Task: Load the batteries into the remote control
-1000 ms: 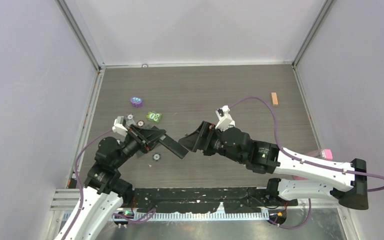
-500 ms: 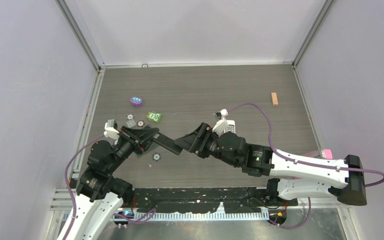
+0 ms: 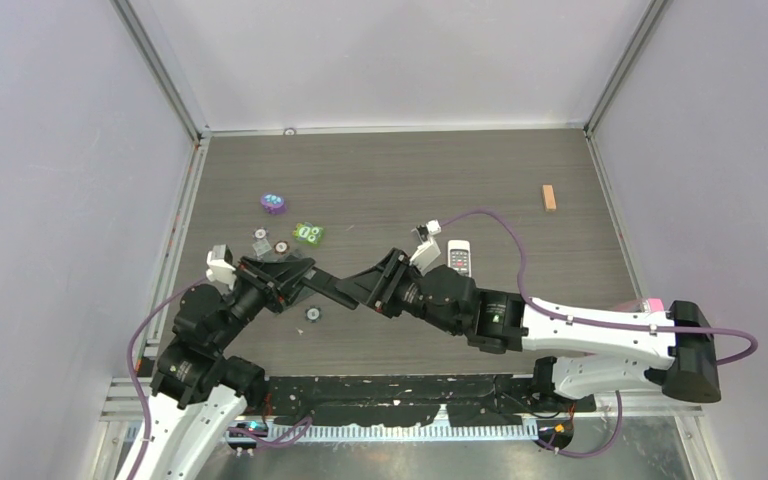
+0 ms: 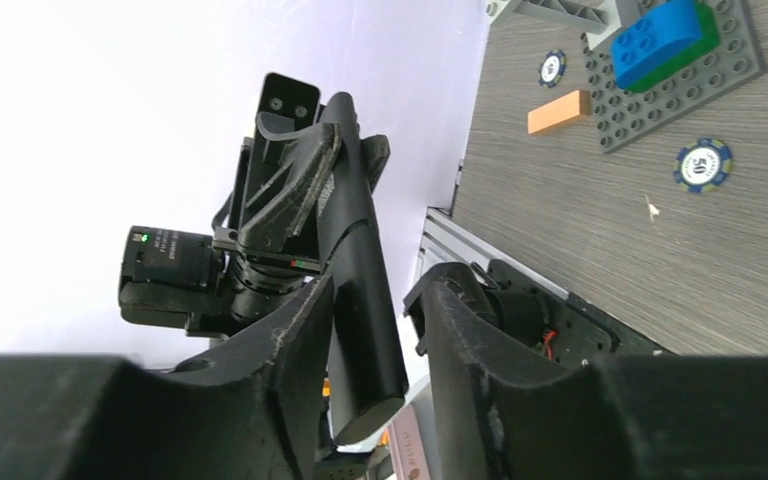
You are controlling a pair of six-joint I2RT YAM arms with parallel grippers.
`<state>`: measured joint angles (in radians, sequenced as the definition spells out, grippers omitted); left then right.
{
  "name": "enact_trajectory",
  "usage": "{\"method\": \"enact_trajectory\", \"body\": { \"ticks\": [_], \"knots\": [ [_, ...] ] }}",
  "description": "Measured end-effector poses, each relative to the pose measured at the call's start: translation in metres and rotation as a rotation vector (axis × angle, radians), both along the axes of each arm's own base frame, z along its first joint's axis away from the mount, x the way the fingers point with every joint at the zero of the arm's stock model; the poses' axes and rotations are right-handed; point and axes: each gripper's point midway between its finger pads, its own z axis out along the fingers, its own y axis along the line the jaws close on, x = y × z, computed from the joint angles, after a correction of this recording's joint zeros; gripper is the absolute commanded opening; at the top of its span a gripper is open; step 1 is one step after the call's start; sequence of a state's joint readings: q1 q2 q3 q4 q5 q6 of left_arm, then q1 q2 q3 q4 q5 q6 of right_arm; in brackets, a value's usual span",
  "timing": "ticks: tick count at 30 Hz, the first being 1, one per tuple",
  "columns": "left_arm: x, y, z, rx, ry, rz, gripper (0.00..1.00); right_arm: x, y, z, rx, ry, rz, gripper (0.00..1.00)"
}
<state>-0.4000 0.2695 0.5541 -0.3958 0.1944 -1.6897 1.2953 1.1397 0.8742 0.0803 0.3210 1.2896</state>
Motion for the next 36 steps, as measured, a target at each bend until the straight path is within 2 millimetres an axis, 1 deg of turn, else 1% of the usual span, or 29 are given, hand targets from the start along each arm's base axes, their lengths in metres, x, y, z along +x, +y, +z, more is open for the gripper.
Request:
{"method": "enact_trajectory", "body": {
  "ticks": [1, 3, 11, 17, 24, 36],
  "knots": [
    [0.000, 0.000, 0.000, -0.002, 0.002, 0.001, 0.00, 0.000, 0.002, 0.002, 0.013, 0.004, -0.001, 0.34],
    [0.000, 0.000, -0.001, -0.004, 0.008, 0.001, 0.00, 0.001, 0.006, 0.004, 0.034, 0.012, -0.002, 0.31],
    [0.000, 0.003, 0.001, -0.046, 0.024, 0.023, 0.00, 0.002, 0.014, 0.011, 0.096, 0.045, -0.005, 0.31],
    [-0.001, -0.001, 0.000, -0.075, 0.042, 0.000, 0.00, 0.002, 0.021, 0.010, 0.116, 0.062, -0.004, 0.34],
    [-0.005, -0.003, 0.005, -0.102, 0.039, -0.021, 0.00, 0.002, 0.028, 0.015, 0.158, 0.072, -0.002, 0.28],
    [0.002, 0.004, 0.007, -0.124, 0.017, 0.025, 0.00, 0.008, 0.039, 0.016, 0.204, 0.107, -0.025, 0.27]
  ]
}}
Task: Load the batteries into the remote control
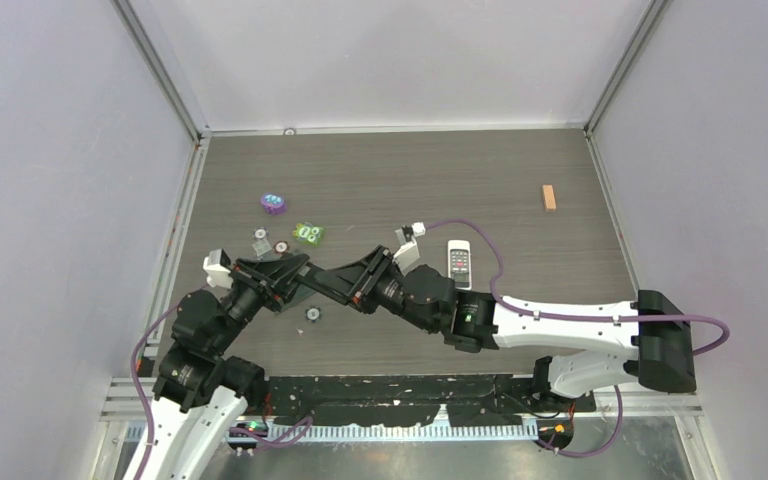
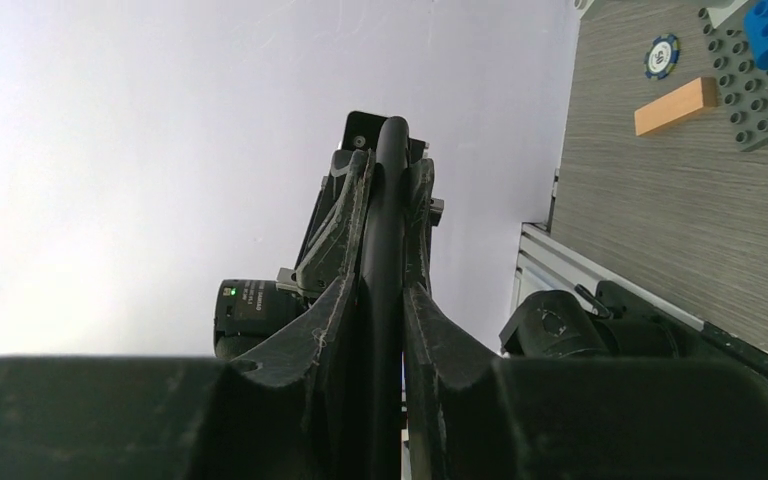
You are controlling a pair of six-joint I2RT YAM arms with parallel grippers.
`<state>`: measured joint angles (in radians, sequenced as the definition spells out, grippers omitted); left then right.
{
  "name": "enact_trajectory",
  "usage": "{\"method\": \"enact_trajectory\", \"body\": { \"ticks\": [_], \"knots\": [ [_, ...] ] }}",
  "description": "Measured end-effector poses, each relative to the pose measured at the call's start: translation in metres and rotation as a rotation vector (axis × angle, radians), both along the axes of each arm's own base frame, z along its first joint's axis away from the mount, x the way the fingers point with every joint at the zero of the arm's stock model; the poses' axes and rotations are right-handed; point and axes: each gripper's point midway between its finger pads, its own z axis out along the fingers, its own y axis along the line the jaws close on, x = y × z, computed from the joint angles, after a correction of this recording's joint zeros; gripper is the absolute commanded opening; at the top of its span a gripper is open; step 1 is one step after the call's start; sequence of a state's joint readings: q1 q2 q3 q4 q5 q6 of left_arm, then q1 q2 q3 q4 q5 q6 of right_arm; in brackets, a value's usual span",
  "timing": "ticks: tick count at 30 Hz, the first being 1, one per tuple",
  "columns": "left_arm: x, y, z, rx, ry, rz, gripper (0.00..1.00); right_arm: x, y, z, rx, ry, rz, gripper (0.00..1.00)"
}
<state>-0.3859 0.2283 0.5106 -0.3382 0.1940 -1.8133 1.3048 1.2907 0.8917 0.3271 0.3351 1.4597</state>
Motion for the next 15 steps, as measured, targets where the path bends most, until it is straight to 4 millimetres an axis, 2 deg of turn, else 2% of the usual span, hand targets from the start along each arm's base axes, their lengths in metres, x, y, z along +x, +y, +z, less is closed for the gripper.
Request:
{"method": "enact_trajectory", "body": {
  "ticks": [8, 15],
  "knots": [
    [0.000, 0.006, 0.008, -0.040, -0.016, 0.034, 0.00, 0.005, 0.010, 0.008, 0.019, 0.004, -0.005, 0.30],
    [-0.001, 0.004, 0.005, -0.045, -0.004, 0.020, 0.00, 0.000, 0.017, 0.006, 0.006, -0.002, 0.020, 0.39]
  ]
}}
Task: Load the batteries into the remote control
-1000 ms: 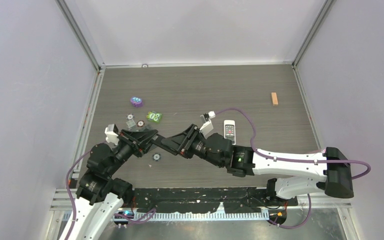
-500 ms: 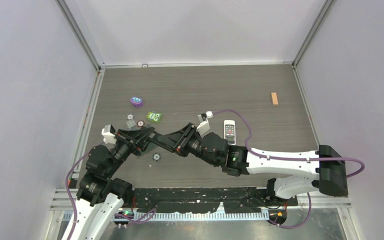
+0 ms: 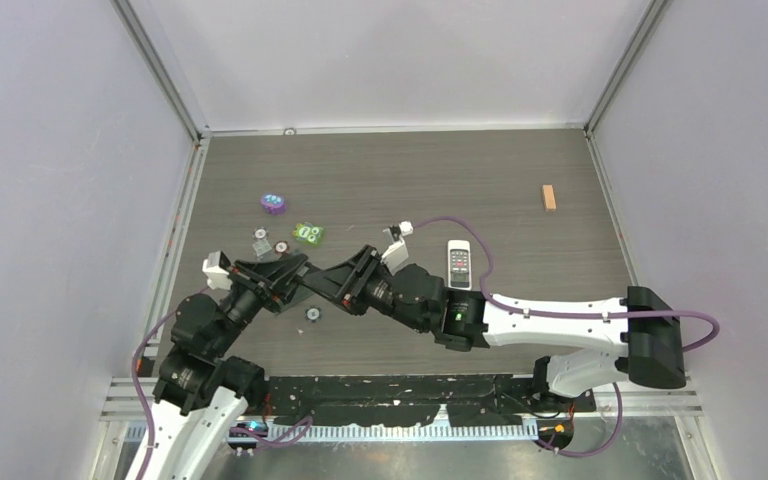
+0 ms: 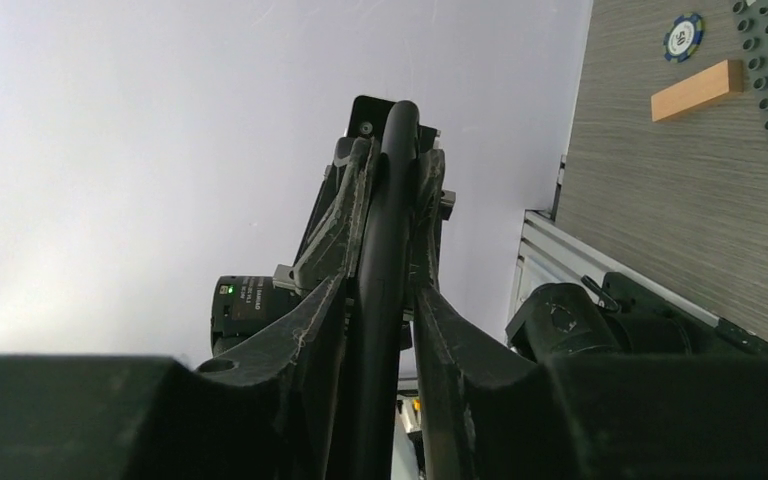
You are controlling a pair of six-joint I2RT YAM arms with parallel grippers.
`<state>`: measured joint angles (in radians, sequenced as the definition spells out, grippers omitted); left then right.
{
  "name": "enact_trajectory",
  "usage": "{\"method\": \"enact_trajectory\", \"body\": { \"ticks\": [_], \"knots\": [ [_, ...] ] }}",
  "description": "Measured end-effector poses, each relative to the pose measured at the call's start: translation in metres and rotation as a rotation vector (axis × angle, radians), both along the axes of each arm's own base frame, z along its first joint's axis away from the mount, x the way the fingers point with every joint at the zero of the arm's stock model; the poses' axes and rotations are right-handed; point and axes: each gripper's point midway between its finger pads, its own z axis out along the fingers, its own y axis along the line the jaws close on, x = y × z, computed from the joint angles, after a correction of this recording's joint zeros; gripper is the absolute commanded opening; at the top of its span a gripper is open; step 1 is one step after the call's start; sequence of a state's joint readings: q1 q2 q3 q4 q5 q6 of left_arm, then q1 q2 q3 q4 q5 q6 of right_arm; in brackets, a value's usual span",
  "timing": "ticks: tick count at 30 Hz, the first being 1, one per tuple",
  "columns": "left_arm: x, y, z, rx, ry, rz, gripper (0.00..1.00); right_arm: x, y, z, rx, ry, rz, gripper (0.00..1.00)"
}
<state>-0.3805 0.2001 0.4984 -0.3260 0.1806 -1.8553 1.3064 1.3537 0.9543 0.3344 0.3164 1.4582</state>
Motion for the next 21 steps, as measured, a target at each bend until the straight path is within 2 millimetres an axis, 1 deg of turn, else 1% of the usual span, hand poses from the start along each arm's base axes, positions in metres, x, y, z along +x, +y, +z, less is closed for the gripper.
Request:
{"method": "enact_trajectory", "body": {
  "ticks": [2, 3, 4, 5, 6, 7, 9, 12, 15, 16, 18, 20, 21],
  "knots": [
    [-0.002, 0.000, 0.000, 0.008, -0.011, -0.003, 0.00, -0.001, -0.002, -0.001, -0.018, -0.013, 0.003, 0.45],
    [-0.003, -0.001, 0.001, 0.011, -0.018, -0.009, 0.00, -0.001, -0.004, -0.002, -0.030, -0.023, 0.002, 0.51],
    [-0.005, -0.002, 0.002, 0.017, -0.027, -0.020, 0.00, -0.002, -0.008, -0.002, -0.042, -0.034, 0.001, 0.55],
    [-0.008, -0.004, 0.002, 0.022, -0.037, -0.036, 0.00, -0.002, -0.012, -0.004, -0.053, -0.040, -0.002, 0.65],
    [-0.011, -0.005, 0.002, 0.026, -0.045, -0.048, 0.00, -0.002, -0.019, -0.005, -0.066, -0.052, -0.007, 0.69],
    [-0.013, -0.006, 0.002, 0.033, -0.052, -0.057, 0.00, -0.003, -0.026, -0.007, -0.078, -0.061, -0.009, 0.77],
    [-0.014, -0.008, -0.003, 0.053, -0.061, -0.070, 0.00, -0.007, -0.043, -0.006, -0.095, -0.083, -0.012, 0.83],
    [-0.013, -0.010, -0.012, 0.092, -0.067, -0.081, 0.00, -0.012, -0.068, 0.004, -0.096, -0.135, -0.011, 0.86],
    [-0.016, -0.013, -0.015, 0.143, -0.101, -0.101, 0.00, -0.018, -0.085, 0.022, -0.084, -0.205, 0.013, 0.86],
    [-0.017, -0.014, -0.016, 0.168, -0.117, -0.115, 0.00, -0.021, -0.089, 0.027, -0.082, -0.233, 0.029, 0.86],
    [-0.022, -0.018, -0.015, 0.220, -0.156, -0.149, 0.00, -0.025, -0.094, 0.031, -0.099, -0.288, 0.070, 0.86],
    [-0.031, -0.022, -0.007, 0.275, -0.216, -0.199, 0.00, -0.032, -0.094, 0.030, -0.151, -0.368, 0.146, 0.86],
    [-0.036, -0.024, 0.000, 0.304, -0.255, -0.225, 0.00, -0.032, -0.094, 0.028, -0.171, -0.394, 0.166, 0.86]
  ]
}}
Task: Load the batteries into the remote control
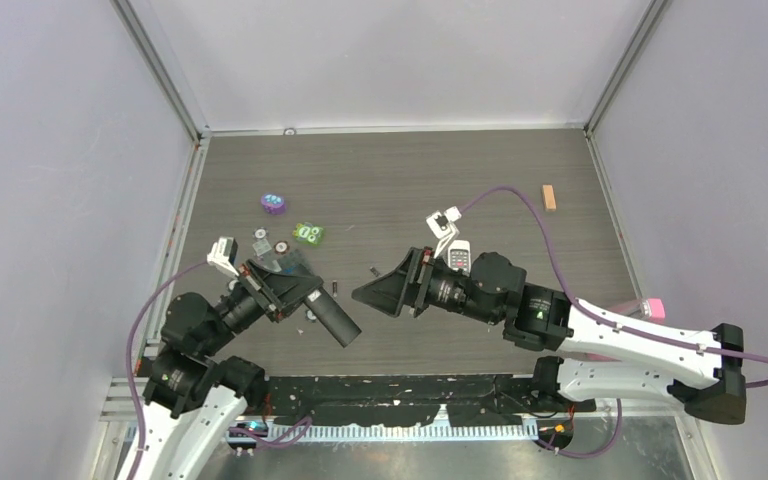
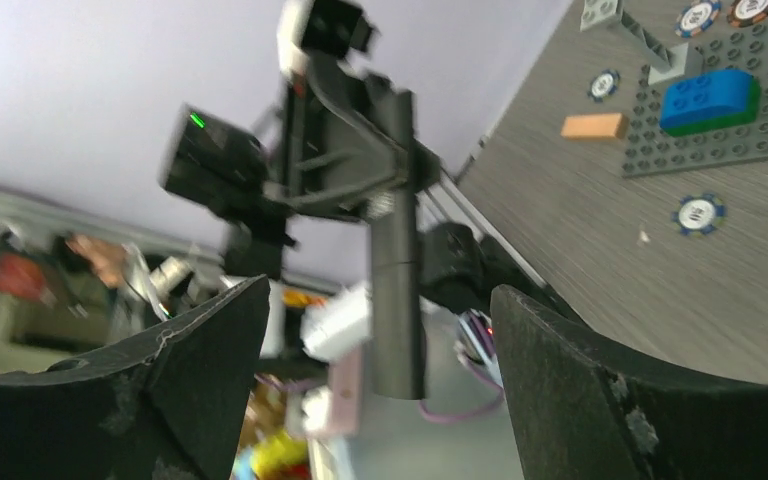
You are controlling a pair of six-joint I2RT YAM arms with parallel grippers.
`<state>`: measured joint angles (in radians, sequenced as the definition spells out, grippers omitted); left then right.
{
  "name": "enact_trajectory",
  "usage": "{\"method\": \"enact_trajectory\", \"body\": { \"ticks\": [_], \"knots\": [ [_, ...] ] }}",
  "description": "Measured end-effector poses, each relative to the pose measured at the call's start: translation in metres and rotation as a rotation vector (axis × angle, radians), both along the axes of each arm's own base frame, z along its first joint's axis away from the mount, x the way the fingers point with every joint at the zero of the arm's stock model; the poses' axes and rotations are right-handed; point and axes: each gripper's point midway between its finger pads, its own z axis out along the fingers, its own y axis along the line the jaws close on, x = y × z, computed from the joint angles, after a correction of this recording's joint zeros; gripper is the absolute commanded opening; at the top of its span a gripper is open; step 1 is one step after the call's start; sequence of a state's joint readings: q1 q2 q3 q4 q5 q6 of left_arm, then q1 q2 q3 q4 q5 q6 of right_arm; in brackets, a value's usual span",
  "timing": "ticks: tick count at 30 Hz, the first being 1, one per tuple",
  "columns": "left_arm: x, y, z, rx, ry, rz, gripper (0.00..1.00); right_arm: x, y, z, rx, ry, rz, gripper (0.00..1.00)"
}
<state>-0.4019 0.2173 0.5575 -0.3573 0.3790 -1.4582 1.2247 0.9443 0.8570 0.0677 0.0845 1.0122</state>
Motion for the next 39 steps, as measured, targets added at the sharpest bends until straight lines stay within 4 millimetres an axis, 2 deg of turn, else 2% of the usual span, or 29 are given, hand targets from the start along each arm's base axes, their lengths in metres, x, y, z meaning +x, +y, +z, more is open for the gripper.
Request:
{"method": "enact_trajectory", "body": {
  "ticks": [4, 6, 10, 15, 19, 20, 21, 22, 24, 25, 28, 30, 31, 36, 39],
  "knots": [
    [-0.024, -0.007, 0.032, 0.068, -0.164, -0.121, 0.00, -0.019, 0.008, -0.007, -0.108, -0.109, 0.158, 0.85],
    [-0.034, -0.011, 0.041, 0.091, -0.227, -0.177, 0.00, -0.031, 0.015, -0.009, -0.133, -0.152, 0.249, 0.83],
    [-0.043, -0.019, 0.039, 0.124, -0.274, -0.272, 0.00, -0.051, 0.029, -0.021, -0.160, -0.186, 0.392, 0.76],
    [-0.047, -0.025, 0.037, 0.142, -0.297, -0.336, 0.00, -0.063, 0.042, -0.038, -0.181, -0.174, 0.485, 0.63],
    [-0.048, -0.027, 0.039, 0.150, -0.312, -0.364, 0.00, -0.067, 0.050, -0.039, -0.164, -0.165, 0.509, 0.49],
    [-0.049, -0.027, 0.039, 0.152, -0.316, -0.368, 0.02, -0.067, 0.051, -0.038, -0.155, -0.163, 0.507, 0.41],
    [-0.049, -0.028, 0.039, 0.156, -0.322, -0.373, 0.04, -0.067, 0.051, -0.035, -0.145, -0.163, 0.505, 0.37],
    [-0.049, -0.028, 0.039, 0.159, -0.326, -0.376, 0.09, -0.066, 0.052, -0.033, -0.135, -0.167, 0.504, 0.25],
    [-0.049, -0.028, 0.039, 0.165, -0.331, -0.379, 0.22, -0.066, 0.053, -0.029, -0.111, -0.164, 0.500, 0.11],
    [-0.051, -0.028, 0.040, 0.167, -0.339, -0.385, 0.31, -0.067, 0.053, -0.029, -0.108, -0.155, 0.500, 0.09],
    [-0.052, -0.027, 0.042, 0.181, -0.363, -0.384, 0.72, -0.066, 0.054, -0.030, -0.102, -0.141, 0.495, 0.06],
    [-0.052, -0.027, 0.042, 0.191, -0.371, -0.380, 0.94, -0.066, 0.054, -0.033, -0.107, -0.135, 0.490, 0.05],
    [-0.051, -0.026, 0.041, 0.199, -0.369, -0.373, 0.99, -0.065, 0.054, -0.035, -0.113, -0.131, 0.483, 0.06],
    [-0.043, -0.019, 0.031, 0.274, -0.338, -0.310, 1.00, -0.056, 0.051, -0.045, -0.151, -0.114, 0.422, 0.05],
    [-0.036, -0.011, 0.021, 0.344, -0.299, -0.254, 1.00, -0.043, 0.037, -0.052, -0.199, -0.102, 0.344, 0.05]
  ]
}}
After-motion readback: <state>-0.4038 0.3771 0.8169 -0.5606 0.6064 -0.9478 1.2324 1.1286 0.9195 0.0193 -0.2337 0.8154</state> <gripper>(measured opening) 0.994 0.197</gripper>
